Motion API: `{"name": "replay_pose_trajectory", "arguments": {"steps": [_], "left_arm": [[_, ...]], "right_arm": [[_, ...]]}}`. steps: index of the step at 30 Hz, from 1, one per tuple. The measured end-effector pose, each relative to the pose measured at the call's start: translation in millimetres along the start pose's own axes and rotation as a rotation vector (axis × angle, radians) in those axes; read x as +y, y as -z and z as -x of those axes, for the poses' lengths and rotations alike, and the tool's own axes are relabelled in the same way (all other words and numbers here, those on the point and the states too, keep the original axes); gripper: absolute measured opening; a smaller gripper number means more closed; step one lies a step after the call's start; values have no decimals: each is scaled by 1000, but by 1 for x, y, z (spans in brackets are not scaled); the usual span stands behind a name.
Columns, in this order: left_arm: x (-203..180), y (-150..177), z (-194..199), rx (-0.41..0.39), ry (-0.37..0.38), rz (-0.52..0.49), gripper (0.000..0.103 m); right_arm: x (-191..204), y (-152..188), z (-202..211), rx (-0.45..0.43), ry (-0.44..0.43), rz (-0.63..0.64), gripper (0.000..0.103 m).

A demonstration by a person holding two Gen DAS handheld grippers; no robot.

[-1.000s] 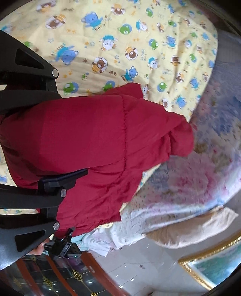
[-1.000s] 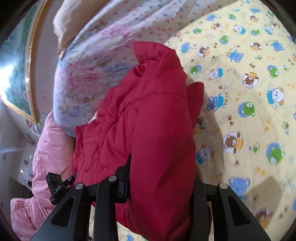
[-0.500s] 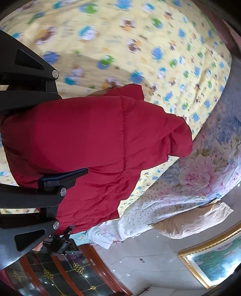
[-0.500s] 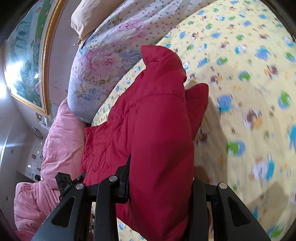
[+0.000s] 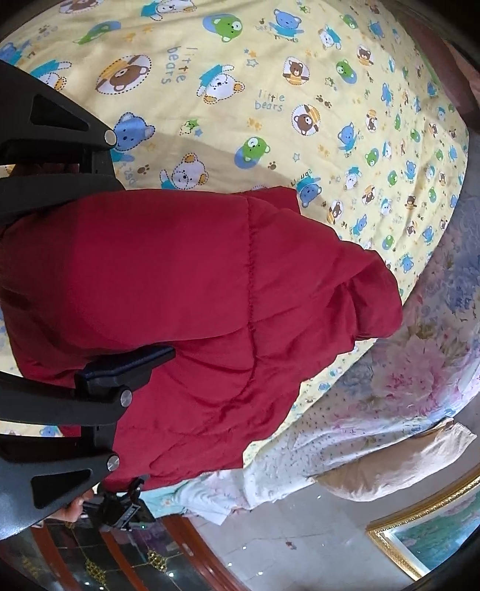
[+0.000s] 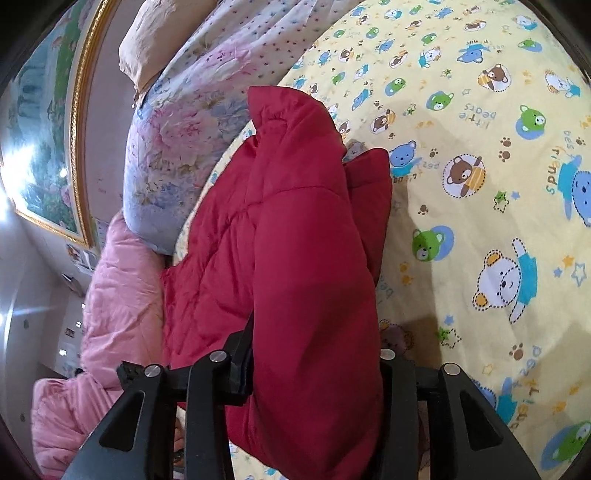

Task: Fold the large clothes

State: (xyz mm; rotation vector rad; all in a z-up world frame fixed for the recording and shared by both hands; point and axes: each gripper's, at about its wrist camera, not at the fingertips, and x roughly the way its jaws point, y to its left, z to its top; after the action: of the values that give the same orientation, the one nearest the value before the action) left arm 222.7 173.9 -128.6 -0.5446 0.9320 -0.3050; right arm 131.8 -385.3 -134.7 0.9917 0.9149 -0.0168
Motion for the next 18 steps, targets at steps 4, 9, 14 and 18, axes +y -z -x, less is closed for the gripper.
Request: {"name": "replay_pose_trajectory", "arguments": {"steps": [4,9,14,18], "left_arm": [[-16,1,0,4,-64,-25,56],[-33,7,5,-12,-159,-53,70],[-45,15,17,-34,-236,-55,84],[-59,21,34,-64,-277,-70,87]], "right_arm": [[-2,2,1,-6,15,-7,46],[-2,6,2,-16,61,-7,57],[7,7,5,-29,148,34,70],[13,7,11,-45,183,45,72]]}}
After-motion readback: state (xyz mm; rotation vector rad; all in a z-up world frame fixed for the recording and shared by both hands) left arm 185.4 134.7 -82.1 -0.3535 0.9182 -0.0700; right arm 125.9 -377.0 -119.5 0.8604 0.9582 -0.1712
